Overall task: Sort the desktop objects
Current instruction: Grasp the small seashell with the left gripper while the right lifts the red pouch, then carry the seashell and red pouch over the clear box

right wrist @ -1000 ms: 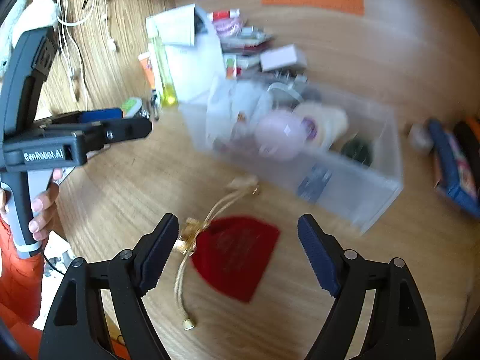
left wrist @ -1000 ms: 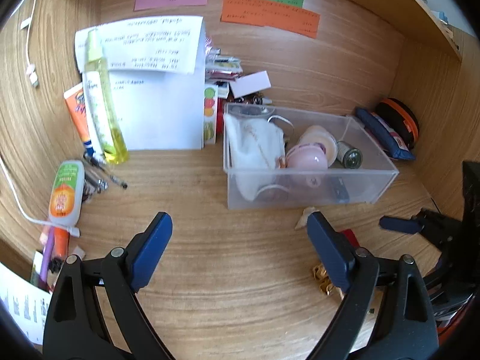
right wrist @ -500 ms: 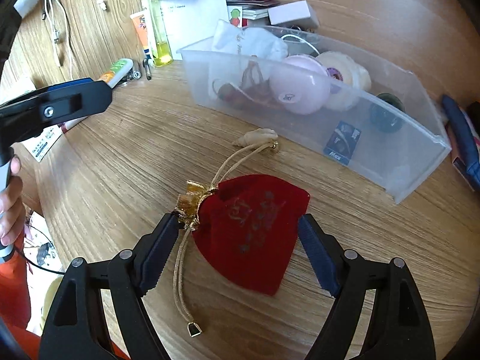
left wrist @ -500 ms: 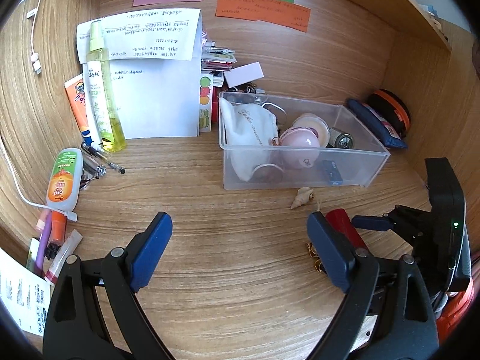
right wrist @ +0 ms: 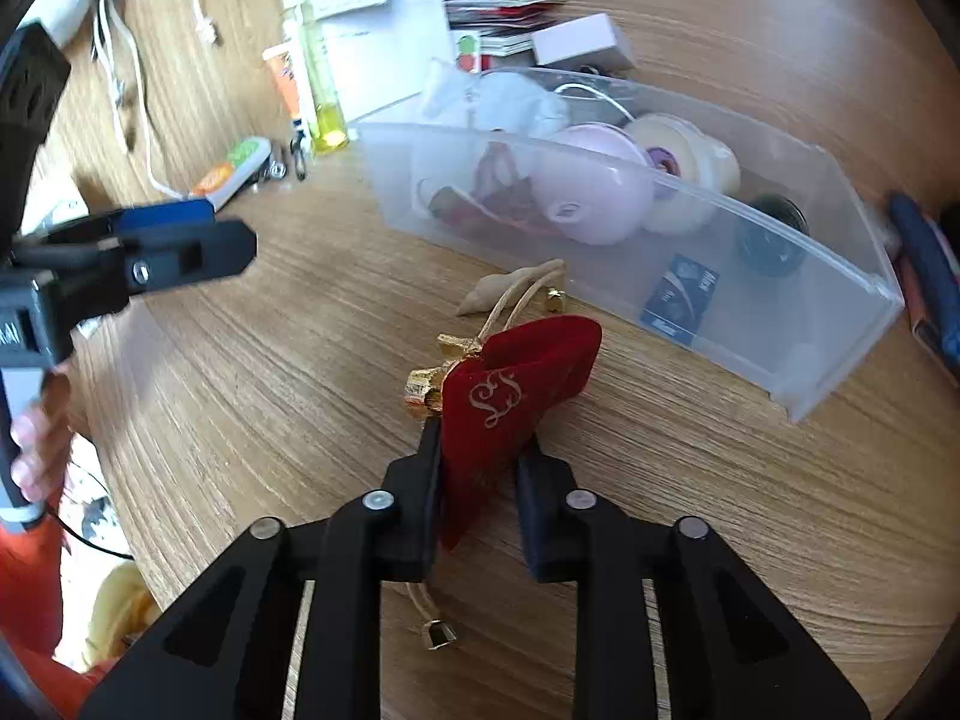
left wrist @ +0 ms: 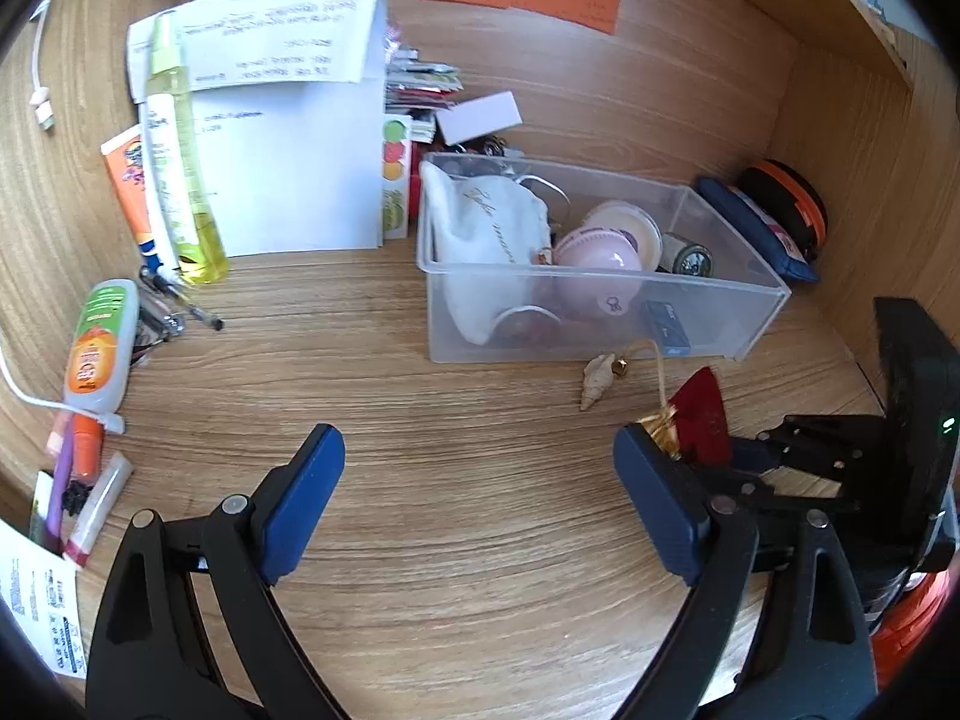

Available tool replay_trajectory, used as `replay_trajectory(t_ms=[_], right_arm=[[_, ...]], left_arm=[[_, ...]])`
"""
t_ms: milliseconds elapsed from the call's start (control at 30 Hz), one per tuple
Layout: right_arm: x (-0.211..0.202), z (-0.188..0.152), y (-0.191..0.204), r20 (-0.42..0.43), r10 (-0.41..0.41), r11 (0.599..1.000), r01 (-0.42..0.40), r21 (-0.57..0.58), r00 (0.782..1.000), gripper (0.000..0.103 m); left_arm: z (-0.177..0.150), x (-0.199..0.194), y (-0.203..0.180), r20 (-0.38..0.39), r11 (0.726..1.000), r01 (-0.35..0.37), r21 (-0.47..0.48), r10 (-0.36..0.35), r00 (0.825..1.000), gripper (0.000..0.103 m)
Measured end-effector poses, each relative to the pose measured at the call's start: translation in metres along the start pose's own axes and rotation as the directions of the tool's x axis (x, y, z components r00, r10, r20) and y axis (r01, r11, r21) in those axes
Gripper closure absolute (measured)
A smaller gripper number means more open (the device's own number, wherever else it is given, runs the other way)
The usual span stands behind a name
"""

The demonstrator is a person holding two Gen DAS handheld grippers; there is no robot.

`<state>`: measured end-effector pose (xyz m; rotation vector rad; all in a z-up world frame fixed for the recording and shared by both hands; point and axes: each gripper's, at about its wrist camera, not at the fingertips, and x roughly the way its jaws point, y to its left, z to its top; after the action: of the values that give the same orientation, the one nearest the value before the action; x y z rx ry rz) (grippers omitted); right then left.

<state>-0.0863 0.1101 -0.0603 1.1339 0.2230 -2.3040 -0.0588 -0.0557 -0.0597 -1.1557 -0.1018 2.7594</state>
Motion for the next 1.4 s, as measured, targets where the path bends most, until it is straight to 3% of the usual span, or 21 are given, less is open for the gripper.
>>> replay_trajectory(t_ms=[333, 533, 700, 833, 900, 1067, 1233, 1400], right_arm=[[-0.042, -0.013, -0.035, 0.121, 0.010, 0.996, -0.021, 0.092, 0.993, 0.085], [-0.066, -0.019, -0.058, 0.185, 0.016, 0.992, -0.038, 0.118, 0.983, 0.085], [-0.080, -0.020, -0.066, 0.225, 0.022, 0.993, -0.047, 0.109, 0.974, 0.085], [-0.084, -0.020, -0.071, 0.244, 0.033, 0.992, -0.061, 0.107, 0.969, 0.085], [-0.084, -0.020, -0.072, 0.247, 0.039, 0.993, -0.066, 0.103, 0.968, 0.085], [-0.079, -0.019, -0.075, 0.240, 0.058, 0.992, -0.083, 0.096, 0.969, 0.085], [-0.076, -0.018, -0.075, 0.236, 0.067, 0.992, -0.091, 0.092, 0.969, 0.085], [-0.075, -0.017, -0.073, 0.230, 0.064, 0.992, -0.087, 0.091, 0.971, 0.085]], left_arm=[[0.012, 0.034, -0.043, -0.053, 0.995, 0.007, 0.097, -0.002, 0.999, 0.012], [0.017, 0.066, -0.067, -0.130, 0.986, 0.015, 0.165, 0.006, 0.992, 0.036], [0.023, 0.091, -0.077, -0.192, 0.985, 0.024, 0.171, 0.010, 0.981, 0.063], [0.025, 0.096, -0.080, -0.193, 0.983, 0.008, 0.182, 0.028, 0.981, 0.067], [0.027, 0.097, -0.080, -0.192, 0.983, 0.015, 0.182, 0.021, 0.981, 0.075], [0.026, 0.096, -0.077, -0.182, 0.985, 0.006, 0.174, 0.026, 0.983, 0.085], [0.028, 0.096, -0.076, -0.178, 0.986, -0.010, 0.164, 0.039, 0.983, 0.086], [0.022, 0.088, -0.080, -0.131, 0.975, -0.100, 0.200, 0.128, 0.983, 0.086]])
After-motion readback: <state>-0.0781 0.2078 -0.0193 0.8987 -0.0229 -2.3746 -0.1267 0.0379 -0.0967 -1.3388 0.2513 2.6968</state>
